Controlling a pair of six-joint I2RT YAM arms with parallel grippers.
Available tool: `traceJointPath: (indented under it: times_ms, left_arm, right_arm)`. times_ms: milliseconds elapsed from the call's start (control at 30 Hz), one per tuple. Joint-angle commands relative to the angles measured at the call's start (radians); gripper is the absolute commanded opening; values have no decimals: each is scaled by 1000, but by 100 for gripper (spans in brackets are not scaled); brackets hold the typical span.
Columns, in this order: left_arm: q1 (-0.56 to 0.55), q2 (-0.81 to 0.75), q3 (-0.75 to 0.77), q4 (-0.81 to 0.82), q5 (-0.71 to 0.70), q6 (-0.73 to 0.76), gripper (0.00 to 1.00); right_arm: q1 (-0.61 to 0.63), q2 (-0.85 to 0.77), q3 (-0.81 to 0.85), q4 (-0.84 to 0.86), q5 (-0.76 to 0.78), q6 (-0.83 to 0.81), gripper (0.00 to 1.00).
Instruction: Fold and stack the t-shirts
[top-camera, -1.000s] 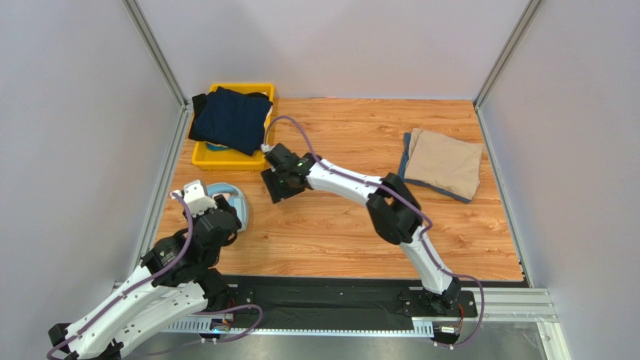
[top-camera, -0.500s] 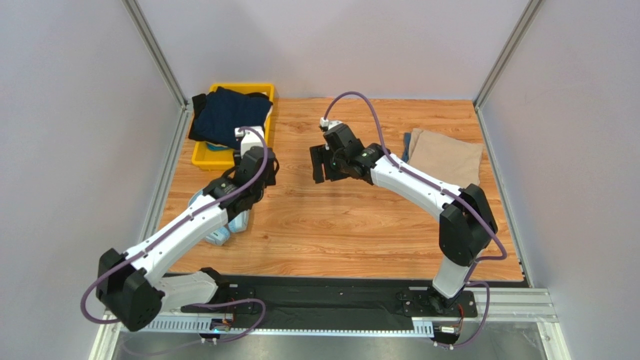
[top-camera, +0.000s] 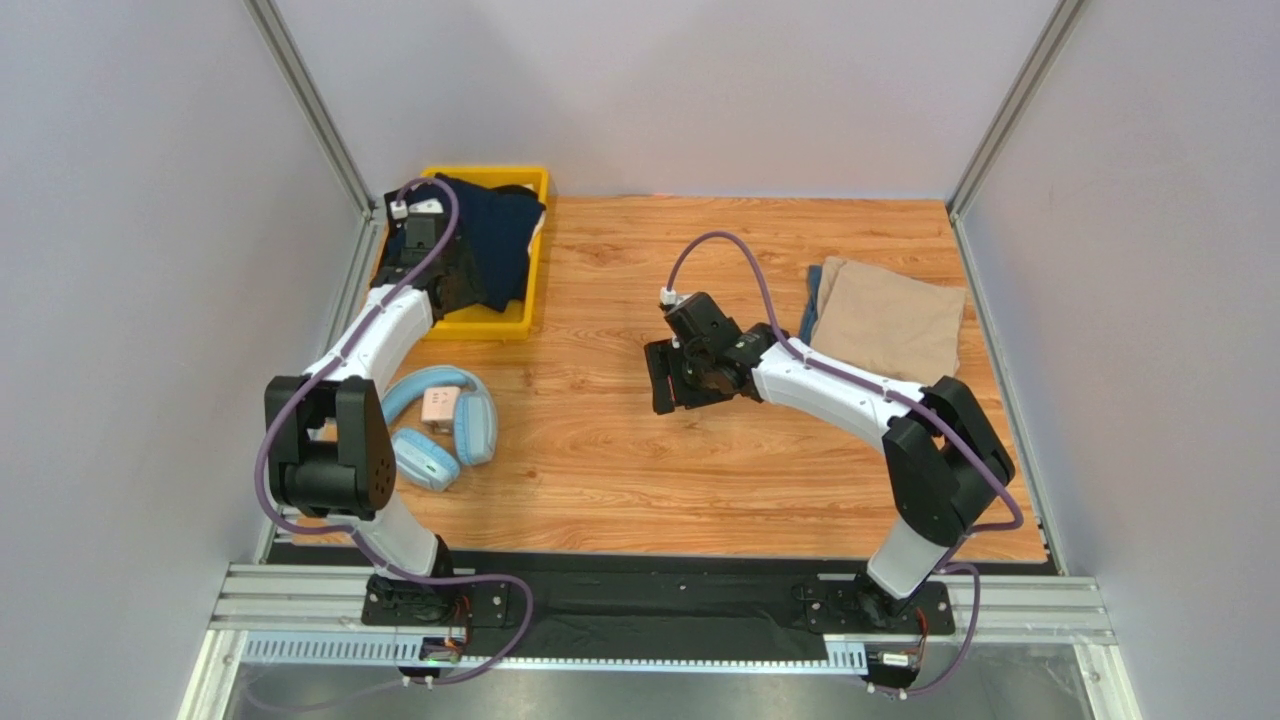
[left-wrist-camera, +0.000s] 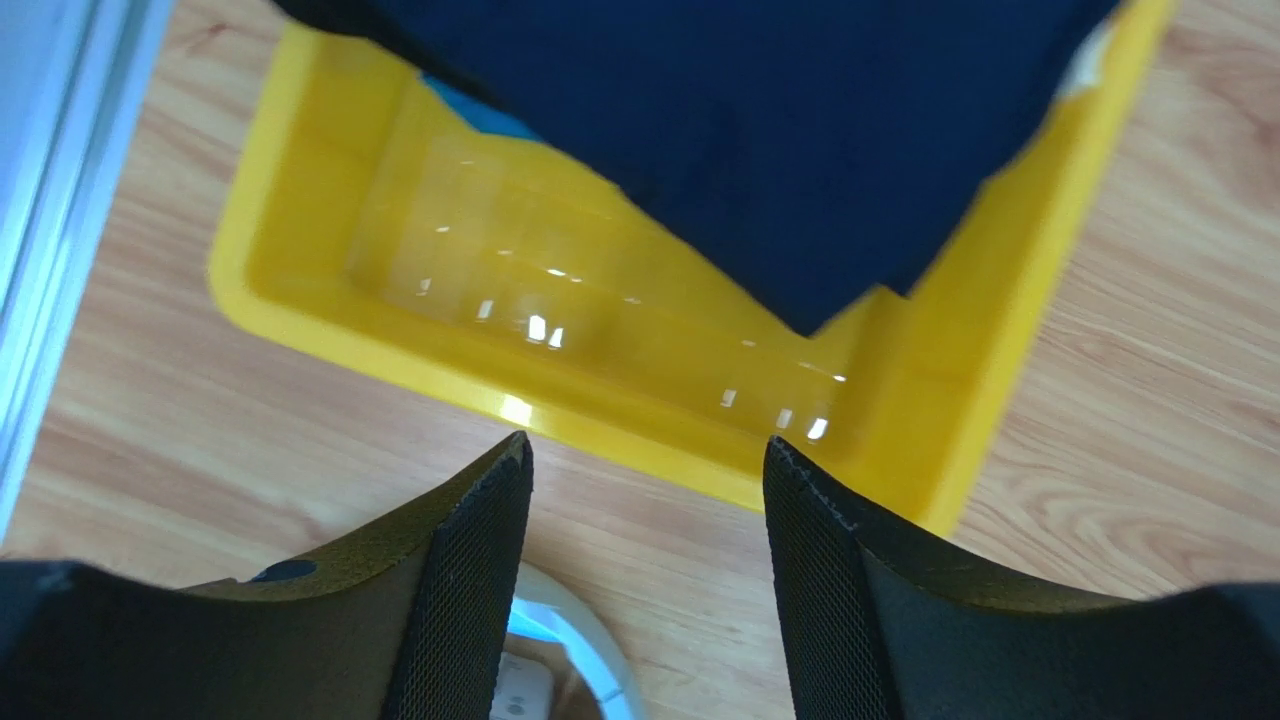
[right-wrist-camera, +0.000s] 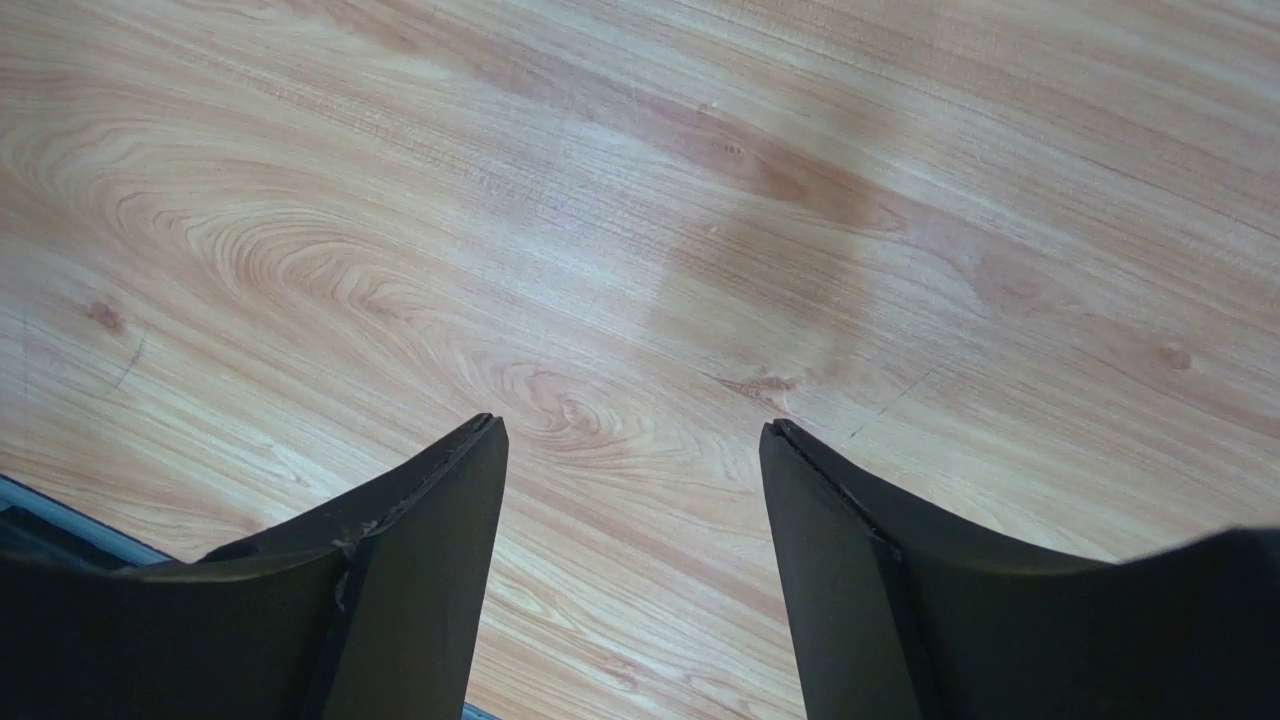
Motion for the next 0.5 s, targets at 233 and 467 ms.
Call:
traceJointPath:
  times_ms: [233, 467]
  left_arm:
    - [125, 83, 65, 73, 151, 4, 66]
    - [152, 179, 146, 56, 136, 4, 66]
  right_arm:
    - [-4, -45, 28, 25, -41, -18, 66]
    - [-15, -59, -23, 16, -24, -25, 66]
